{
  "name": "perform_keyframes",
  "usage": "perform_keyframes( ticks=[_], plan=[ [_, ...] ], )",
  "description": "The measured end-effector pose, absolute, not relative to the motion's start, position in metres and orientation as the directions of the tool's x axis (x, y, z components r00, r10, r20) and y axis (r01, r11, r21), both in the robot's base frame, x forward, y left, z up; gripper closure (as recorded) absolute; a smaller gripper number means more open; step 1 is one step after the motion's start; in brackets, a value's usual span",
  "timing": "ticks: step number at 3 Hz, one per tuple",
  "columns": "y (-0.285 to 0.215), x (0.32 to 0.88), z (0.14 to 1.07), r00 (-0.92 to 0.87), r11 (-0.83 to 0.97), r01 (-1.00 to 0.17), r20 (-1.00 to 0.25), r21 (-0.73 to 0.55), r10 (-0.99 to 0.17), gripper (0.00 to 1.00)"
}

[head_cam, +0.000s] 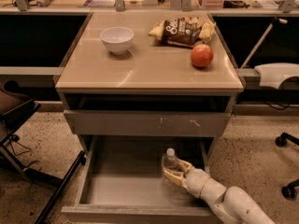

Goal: Place water bottle into middle drawer

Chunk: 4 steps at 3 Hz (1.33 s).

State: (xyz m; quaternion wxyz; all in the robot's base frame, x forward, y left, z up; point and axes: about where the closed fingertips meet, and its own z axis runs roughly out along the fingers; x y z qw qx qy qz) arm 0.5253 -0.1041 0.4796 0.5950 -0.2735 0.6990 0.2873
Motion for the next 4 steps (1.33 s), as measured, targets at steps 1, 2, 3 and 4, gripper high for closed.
perform_keyframes(
  ticks=[1,2,3,4],
  plan=[
    [-0.104,0.5253,0.4796,-0.142,0.685,-0.724,-0.989,0.076,-0.041,0.35],
    [-0.104,0.5253,0.4796,-0.142,0.685,-0.724,-0.989,0.076,-0.04,0.11],
    [-0.1039,0.5253,0.4796,-0.142,0.685,-0.724,-0.989,0.076,-0.04,0.0],
    [-0.1039,0.5253,0.4796,-0.142,0.685,-0.724,-0.989,0.076,-0.04,0.0]
  ],
)
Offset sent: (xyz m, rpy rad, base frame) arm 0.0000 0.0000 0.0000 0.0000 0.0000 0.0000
